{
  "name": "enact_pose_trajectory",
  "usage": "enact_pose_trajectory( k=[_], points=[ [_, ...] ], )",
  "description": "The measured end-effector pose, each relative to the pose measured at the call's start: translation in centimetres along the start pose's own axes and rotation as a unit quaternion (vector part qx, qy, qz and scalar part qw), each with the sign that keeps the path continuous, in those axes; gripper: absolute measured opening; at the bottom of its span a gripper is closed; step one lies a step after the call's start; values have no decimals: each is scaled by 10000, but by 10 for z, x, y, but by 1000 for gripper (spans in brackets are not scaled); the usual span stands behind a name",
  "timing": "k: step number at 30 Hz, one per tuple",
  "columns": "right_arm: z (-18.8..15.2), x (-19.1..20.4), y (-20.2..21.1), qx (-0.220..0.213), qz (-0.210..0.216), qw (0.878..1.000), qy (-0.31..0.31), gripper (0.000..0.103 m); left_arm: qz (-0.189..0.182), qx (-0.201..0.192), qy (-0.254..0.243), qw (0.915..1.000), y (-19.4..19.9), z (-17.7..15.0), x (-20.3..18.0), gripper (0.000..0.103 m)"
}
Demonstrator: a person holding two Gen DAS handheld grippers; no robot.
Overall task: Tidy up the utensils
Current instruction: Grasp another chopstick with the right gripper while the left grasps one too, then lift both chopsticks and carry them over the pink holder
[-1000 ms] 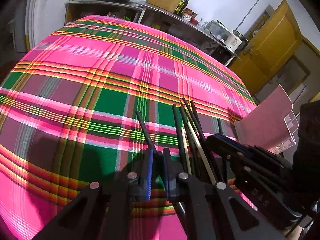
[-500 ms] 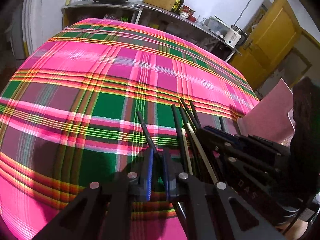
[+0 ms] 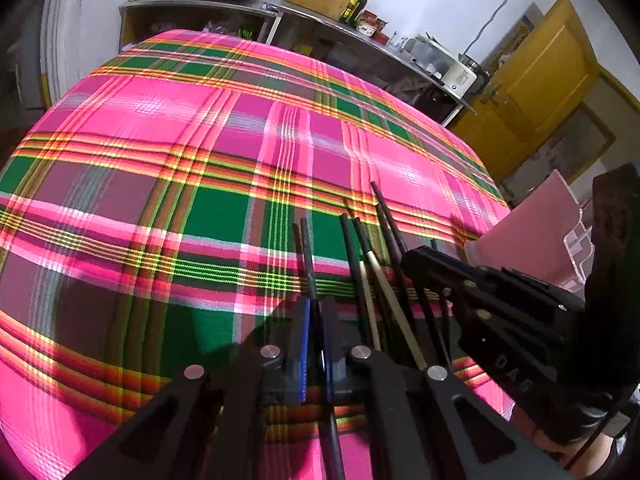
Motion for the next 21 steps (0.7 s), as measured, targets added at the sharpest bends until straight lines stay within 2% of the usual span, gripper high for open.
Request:
enact_pose_trajectory(
  k=[11, 21],
  points=[
    [16, -5, 65, -656, -23, 9977, -189, 5, -291, -379, -294, 9984, 52, 18, -26, 4],
    [15, -7, 137, -1306, -72, 9904, -443, 5, -601, -781, -682, 9928, 113, 26, -60, 4]
  ],
)
Point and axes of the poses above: each gripper's, at about its wrist camera, not at the fingertips, and y roughly against the way its jaws point, x to its left, z to its top, the point moved 10 cm from there along -y, roughly the way its jaws point
